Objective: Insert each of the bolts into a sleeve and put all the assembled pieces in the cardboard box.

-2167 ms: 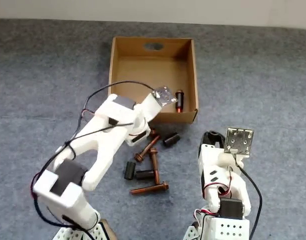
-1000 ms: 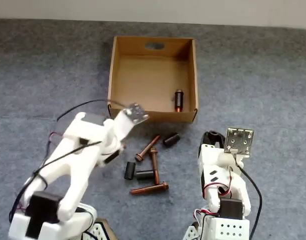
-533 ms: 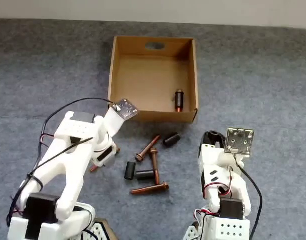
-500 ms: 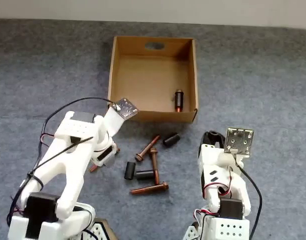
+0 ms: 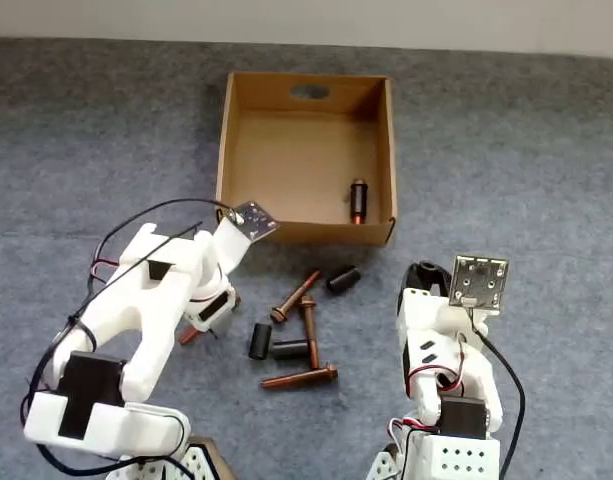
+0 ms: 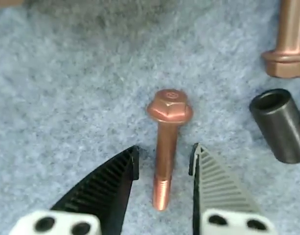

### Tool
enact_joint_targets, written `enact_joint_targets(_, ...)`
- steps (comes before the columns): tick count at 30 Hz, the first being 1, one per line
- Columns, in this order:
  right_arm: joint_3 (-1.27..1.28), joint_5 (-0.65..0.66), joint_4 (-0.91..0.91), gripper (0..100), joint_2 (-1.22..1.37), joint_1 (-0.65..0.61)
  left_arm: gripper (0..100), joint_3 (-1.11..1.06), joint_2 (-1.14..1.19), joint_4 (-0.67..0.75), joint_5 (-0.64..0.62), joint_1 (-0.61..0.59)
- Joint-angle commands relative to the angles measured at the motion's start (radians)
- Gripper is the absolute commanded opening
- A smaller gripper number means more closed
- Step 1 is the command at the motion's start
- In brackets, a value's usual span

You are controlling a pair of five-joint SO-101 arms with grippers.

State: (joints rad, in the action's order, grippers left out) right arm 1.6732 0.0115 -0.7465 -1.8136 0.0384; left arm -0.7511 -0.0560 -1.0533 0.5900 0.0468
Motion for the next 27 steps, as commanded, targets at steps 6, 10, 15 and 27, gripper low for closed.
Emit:
enact_joint_targets(6,0.079,-0.009,0.019,0.6,-0.015,0.007,17,0.025,-0.111,0.044,-0.035,-0.001)
enact_joint_targets(10,0.081,-0.009,0.019,0.6,-0.015,0.007,17,0.025,-0.111,0.049,-0.064,0.005)
enact_joint_targets(15,0.081,-0.009,0.019,0.6,-0.015,0.007,17,0.018,-0.11,0.061,-0.064,0.015)
enact_joint_targets(27,0.081,-0.009,0.019,0.6,-0.015,0.007,4,-0.048,-0.111,0.061,-0.063,0.05)
